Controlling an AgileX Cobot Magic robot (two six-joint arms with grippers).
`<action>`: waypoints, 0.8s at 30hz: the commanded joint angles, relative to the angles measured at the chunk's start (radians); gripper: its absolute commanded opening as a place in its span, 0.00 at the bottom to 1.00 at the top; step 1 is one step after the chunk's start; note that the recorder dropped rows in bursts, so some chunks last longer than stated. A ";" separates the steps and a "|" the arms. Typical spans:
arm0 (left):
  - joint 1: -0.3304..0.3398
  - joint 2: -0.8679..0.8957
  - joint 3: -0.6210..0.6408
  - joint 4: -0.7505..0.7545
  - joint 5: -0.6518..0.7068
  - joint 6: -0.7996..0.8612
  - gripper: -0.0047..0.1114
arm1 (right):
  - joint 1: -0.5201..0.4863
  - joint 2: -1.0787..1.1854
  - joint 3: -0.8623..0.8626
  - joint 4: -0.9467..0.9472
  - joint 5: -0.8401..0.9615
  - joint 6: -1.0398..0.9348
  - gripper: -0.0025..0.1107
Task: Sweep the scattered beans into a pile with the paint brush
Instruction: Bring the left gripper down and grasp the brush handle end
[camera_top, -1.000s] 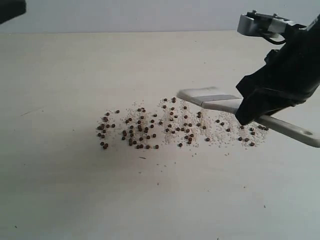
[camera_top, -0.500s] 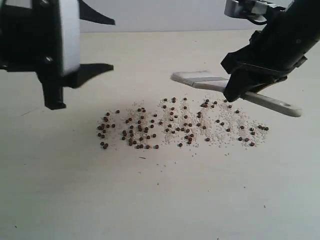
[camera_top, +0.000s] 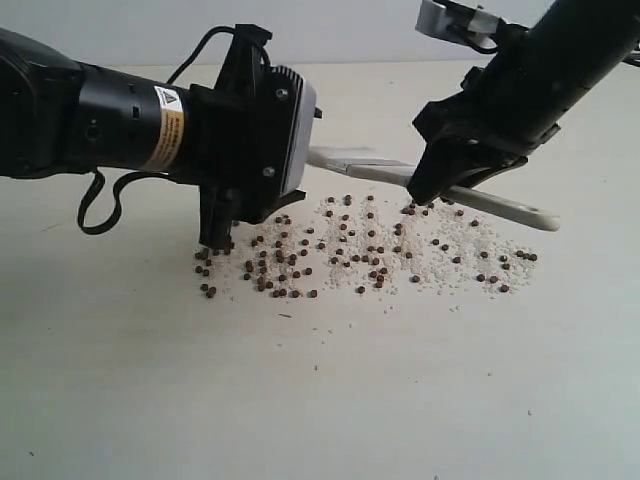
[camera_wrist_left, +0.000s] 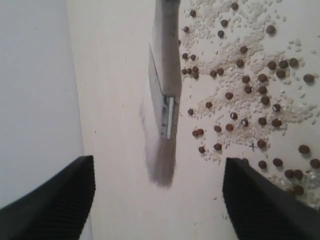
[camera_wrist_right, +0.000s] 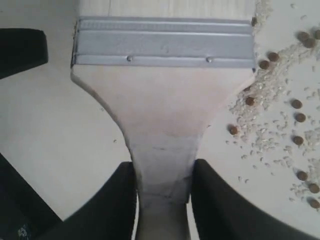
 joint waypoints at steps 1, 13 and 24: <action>-0.007 0.021 -0.024 -0.029 -0.083 0.007 0.64 | 0.003 -0.002 -0.010 0.015 -0.001 -0.016 0.02; -0.007 0.137 -0.105 -0.149 -0.112 0.117 0.64 | 0.003 0.000 -0.010 0.015 -0.004 -0.039 0.02; -0.007 0.187 -0.135 -0.156 -0.136 0.115 0.27 | 0.003 0.000 -0.010 0.009 -0.006 -0.043 0.02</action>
